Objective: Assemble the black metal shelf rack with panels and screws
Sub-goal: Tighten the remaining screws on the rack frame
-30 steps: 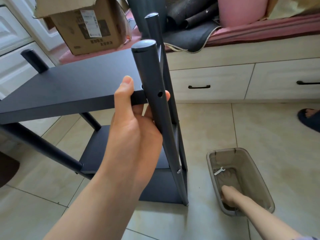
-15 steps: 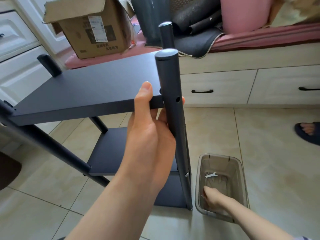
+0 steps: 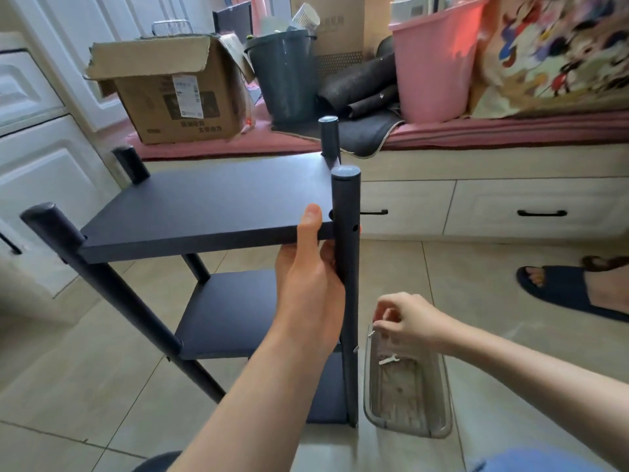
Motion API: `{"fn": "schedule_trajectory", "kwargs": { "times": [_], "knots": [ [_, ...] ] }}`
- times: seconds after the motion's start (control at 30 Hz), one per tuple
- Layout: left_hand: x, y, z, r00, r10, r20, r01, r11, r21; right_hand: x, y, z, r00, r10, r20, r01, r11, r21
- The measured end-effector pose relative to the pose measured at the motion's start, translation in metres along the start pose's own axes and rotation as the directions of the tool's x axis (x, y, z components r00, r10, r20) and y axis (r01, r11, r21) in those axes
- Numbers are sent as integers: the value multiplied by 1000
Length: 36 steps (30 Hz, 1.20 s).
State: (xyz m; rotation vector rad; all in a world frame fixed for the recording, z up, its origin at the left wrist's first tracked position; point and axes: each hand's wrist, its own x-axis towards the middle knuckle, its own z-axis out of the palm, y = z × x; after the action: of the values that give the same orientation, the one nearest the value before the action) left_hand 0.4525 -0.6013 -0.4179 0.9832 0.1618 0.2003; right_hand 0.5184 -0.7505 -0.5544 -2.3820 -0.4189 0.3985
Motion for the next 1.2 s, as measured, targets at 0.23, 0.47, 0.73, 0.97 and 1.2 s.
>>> {"fn": "schedule_trajectory", "kwargs": {
  "times": [0.23,0.47,0.73,0.97,1.2],
  "knots": [
    [-4,5,-4,1000,14,15,-15,996,88,-63,-95,-84,980,-9,-200,112,850,515],
    [-3,6,-9,997,53,50,-60,988,143,-97,-141,-93,861,-28,-507,364,730,578],
    [2,6,-11,996,84,19,-86,986,140,-99,-138,-70,791,-108,-602,478,723,499],
    [0,7,-11,997,74,12,-75,989,130,-96,-136,-69,792,-115,-599,501,684,530],
    [1,5,-11,997,78,19,-80,988,136,-94,-136,-68,784,-144,-604,509,707,491]
  ]
}}
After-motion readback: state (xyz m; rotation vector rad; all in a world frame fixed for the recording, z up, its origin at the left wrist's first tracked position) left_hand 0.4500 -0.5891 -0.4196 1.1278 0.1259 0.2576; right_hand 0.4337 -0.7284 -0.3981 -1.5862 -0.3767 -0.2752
